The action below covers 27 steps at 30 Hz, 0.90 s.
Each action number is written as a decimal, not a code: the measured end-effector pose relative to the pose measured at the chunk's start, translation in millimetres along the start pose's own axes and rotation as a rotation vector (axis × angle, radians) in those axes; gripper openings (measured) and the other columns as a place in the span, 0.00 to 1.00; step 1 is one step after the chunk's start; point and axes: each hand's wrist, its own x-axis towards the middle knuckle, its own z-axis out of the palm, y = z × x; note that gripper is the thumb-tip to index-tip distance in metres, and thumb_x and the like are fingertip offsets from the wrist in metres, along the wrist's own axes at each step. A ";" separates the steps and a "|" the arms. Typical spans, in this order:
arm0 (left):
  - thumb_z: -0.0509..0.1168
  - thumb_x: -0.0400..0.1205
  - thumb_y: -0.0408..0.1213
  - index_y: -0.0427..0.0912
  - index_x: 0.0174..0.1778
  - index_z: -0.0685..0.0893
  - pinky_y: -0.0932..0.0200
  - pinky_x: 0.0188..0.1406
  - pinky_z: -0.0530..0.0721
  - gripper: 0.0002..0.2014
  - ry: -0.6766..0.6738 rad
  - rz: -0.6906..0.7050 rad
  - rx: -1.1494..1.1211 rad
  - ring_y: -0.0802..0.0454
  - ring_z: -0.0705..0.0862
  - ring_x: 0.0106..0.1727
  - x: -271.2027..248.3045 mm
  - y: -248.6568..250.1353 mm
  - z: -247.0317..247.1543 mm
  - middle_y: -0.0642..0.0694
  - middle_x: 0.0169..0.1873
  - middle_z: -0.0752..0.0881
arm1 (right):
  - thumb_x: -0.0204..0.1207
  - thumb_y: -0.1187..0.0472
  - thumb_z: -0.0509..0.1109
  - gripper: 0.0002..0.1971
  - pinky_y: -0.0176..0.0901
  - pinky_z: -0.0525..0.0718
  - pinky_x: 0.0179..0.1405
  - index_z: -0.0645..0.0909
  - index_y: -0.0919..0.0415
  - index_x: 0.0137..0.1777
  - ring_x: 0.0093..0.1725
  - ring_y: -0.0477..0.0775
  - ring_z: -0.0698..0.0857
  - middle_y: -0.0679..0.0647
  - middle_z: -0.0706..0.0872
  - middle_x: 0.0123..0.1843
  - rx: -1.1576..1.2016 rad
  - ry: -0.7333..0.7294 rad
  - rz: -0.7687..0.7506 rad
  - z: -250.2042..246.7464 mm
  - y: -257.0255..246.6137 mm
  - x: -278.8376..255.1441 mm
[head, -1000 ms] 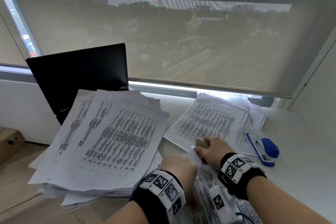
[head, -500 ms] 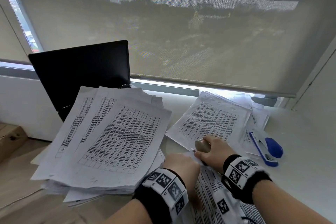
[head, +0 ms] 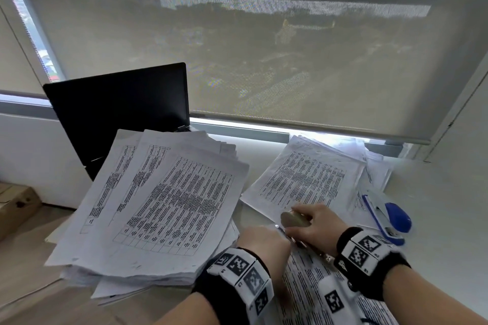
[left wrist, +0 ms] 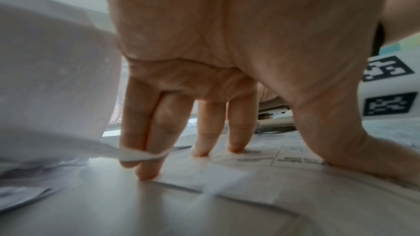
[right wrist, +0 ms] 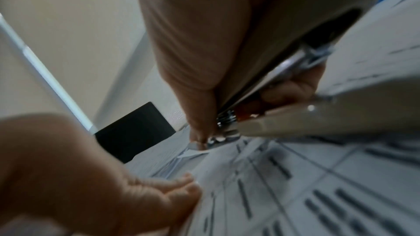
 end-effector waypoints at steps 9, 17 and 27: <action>0.76 0.66 0.64 0.42 0.39 0.85 0.54 0.42 0.84 0.26 -0.083 0.023 0.010 0.44 0.80 0.36 1.7 -2.3 -2.2 0.43 0.35 0.84 | 0.65 0.51 0.81 0.20 0.48 0.86 0.53 0.85 0.53 0.56 0.45 0.53 0.88 0.51 0.90 0.46 0.079 0.227 0.081 -14.9 15.2 -12.7; 0.70 0.66 0.73 0.44 0.45 0.86 0.53 0.46 0.83 0.32 -0.126 -0.099 0.006 0.45 0.82 0.43 6.3 -5.4 -7.3 0.47 0.39 0.85 | 0.70 0.48 0.76 0.15 0.45 0.80 0.59 0.79 0.50 0.53 0.54 0.52 0.82 0.51 0.85 0.54 -0.260 0.184 0.168 -29.3 28.7 -33.7; 0.71 0.61 0.75 0.47 0.57 0.84 0.49 0.54 0.85 0.40 -0.147 -0.053 0.077 0.44 0.85 0.53 13.4 10.1 -3.8 0.45 0.48 0.87 | 0.76 0.42 0.67 0.14 0.44 0.77 0.58 0.77 0.49 0.55 0.58 0.52 0.79 0.52 0.79 0.58 -0.330 0.165 0.207 -25.8 26.7 -34.1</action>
